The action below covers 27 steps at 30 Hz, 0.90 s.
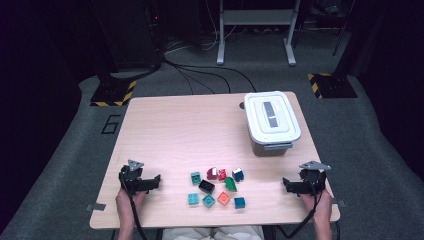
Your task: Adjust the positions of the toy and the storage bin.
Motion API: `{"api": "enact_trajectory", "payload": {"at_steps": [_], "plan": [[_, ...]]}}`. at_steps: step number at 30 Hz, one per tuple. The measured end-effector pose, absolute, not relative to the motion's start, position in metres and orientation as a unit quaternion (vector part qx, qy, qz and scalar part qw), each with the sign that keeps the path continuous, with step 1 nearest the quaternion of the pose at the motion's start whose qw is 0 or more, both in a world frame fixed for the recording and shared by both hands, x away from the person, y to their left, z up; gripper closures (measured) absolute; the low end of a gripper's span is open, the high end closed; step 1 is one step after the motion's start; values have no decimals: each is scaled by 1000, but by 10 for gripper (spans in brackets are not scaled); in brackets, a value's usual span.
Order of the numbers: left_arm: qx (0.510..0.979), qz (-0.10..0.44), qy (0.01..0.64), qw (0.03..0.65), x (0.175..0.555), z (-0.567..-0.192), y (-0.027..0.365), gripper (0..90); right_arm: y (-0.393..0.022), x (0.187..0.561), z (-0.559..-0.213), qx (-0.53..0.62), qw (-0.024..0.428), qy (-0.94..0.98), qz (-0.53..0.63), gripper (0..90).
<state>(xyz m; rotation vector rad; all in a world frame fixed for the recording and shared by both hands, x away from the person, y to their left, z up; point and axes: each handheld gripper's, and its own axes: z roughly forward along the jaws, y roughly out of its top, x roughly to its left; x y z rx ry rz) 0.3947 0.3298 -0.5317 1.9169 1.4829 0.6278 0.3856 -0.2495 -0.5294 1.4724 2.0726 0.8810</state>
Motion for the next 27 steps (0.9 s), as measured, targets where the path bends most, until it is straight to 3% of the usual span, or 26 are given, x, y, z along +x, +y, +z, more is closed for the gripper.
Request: {"api": "enact_trajectory", "payload": {"at_steps": [27], "plan": [[727, 239, 562, 314, 395, -532, 330, 4, -249, 386, -529, 534, 225, 752, 315, 0]]}}
